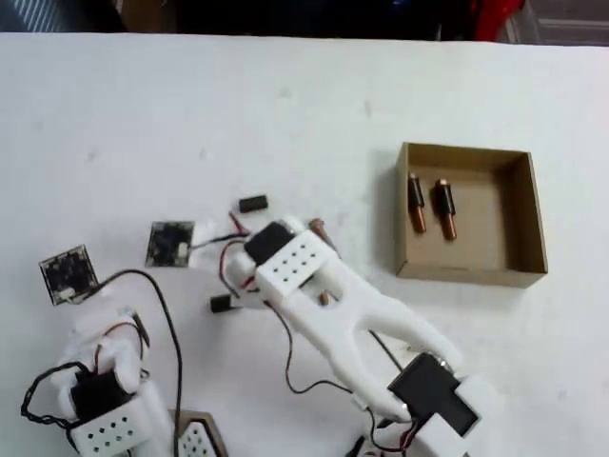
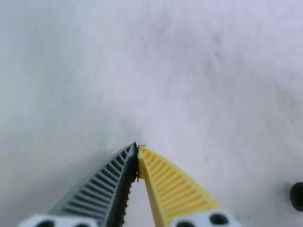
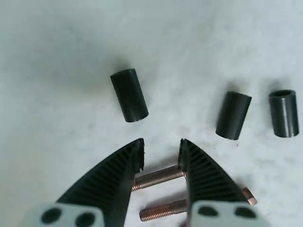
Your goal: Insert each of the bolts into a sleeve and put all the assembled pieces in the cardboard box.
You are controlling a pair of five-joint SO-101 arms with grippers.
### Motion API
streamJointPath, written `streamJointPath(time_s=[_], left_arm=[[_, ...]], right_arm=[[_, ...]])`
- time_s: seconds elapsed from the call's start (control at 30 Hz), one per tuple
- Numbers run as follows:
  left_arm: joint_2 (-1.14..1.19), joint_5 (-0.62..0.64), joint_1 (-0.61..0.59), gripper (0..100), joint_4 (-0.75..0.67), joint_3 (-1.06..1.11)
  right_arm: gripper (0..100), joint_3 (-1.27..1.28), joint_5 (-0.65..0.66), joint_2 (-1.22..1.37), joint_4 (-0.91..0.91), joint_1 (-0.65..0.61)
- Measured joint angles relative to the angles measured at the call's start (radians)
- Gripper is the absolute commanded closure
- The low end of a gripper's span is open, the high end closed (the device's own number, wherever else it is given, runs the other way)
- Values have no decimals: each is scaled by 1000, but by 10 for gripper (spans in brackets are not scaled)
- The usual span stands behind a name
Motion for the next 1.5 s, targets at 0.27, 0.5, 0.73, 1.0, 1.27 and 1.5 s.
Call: streamJointPath(time_s=[0.27, 0.5, 0.73, 1.0, 1.27, 1.5], left_arm=[[0, 0, -63, 977, 20, 0], [0, 0, -92, 977, 20, 0], [0, 0, -92, 977, 20, 0], [0, -3, -92, 977, 20, 0], [0, -6, -92, 977, 20, 0], [0, -6, -92, 977, 20, 0]], right_arm=[[868, 6, 149, 35, -17, -3], [868, -5, 184, 183, -28, -6], [868, -103, 247, 298, -32, -14], [868, -196, 252, 370, -32, -11], [872, -219, 252, 434, -66, -11], [956, -219, 252, 440, -78, -9]])
